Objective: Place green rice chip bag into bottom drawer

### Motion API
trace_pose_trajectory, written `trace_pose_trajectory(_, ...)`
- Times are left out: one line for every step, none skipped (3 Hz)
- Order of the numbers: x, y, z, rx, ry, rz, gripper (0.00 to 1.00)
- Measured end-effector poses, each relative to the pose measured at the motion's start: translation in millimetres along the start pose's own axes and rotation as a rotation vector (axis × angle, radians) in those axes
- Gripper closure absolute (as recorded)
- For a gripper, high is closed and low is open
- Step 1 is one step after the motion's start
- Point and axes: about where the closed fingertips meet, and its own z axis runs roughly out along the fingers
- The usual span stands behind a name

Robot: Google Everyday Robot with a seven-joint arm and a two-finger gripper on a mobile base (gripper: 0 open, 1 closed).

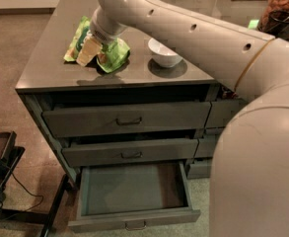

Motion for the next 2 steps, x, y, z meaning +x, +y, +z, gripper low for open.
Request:
trace_pose_trajectory(9, -14, 14, 0.021, 0.005, 0.028, 0.0)
trace_pose_trajectory(19, -18, 28, 0.022, 0.021, 0.055, 0.0)
